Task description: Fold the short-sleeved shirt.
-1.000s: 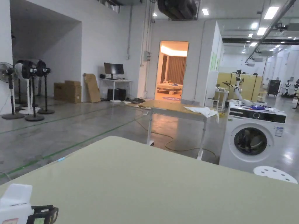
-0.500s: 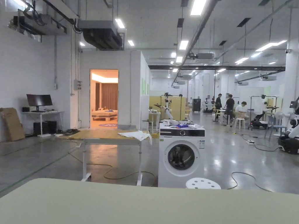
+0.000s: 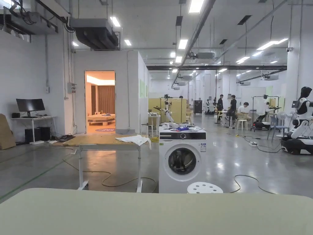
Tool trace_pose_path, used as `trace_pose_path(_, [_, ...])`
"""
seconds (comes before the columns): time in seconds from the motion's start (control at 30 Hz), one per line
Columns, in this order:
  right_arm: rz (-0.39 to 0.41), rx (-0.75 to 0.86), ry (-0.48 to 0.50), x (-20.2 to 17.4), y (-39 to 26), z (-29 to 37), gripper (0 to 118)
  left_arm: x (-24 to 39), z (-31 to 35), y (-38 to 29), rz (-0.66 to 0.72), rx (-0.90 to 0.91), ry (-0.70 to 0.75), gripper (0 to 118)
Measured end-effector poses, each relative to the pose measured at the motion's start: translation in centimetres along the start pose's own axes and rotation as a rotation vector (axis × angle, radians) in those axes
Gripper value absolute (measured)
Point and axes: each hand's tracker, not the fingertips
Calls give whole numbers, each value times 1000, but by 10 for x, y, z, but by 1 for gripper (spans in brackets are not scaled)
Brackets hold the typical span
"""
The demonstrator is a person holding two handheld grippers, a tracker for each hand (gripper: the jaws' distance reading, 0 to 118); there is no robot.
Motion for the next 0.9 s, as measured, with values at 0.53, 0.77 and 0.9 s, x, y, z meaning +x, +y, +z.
trace_pose_path(0.53, [-91,39,57,3,6,0,112,-2,2,12,13,66,-20,108])
trace_pose_path(0.77, [-100,38,67,3,7,1,118,1,6,12,1,98,-36,118])
trace_pose_path(0.9, [-121,30,63,5,5,-1,118,2,4,13,24,93,-51,118])
